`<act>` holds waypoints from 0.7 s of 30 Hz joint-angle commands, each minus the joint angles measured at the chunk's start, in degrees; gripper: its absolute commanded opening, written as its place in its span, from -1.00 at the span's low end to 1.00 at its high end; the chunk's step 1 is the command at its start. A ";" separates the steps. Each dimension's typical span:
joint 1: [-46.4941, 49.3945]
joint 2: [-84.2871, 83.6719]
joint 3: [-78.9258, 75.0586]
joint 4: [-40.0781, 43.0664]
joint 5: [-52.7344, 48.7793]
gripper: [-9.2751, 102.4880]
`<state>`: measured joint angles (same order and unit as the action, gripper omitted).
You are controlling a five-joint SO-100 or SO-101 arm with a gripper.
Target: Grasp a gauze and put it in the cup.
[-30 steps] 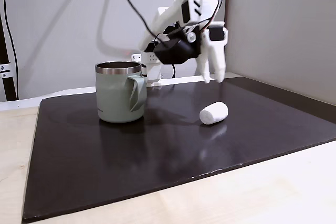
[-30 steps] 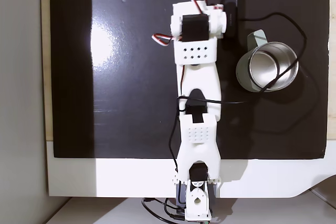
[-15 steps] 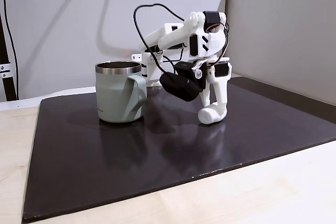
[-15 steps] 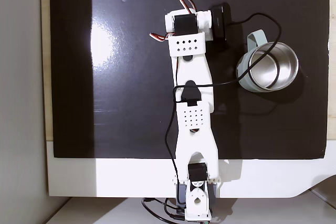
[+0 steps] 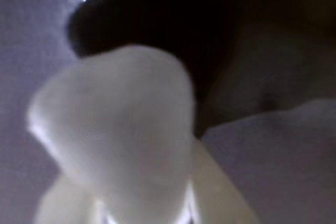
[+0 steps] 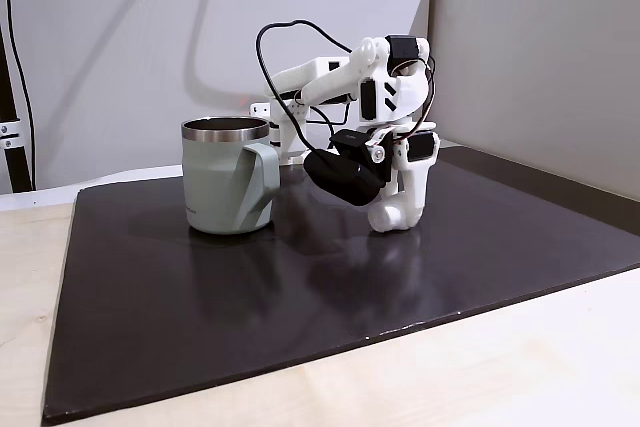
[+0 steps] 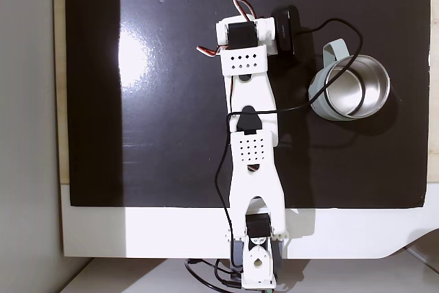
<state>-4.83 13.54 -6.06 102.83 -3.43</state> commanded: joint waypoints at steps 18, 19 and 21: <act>-1.05 33.13 13.36 0.44 -1.05 -0.83; -0.79 35.68 14.77 0.44 -1.14 -0.83; 0.26 40.96 17.67 0.44 -1.32 -0.83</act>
<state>-6.15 43.33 9.58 103.01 -4.13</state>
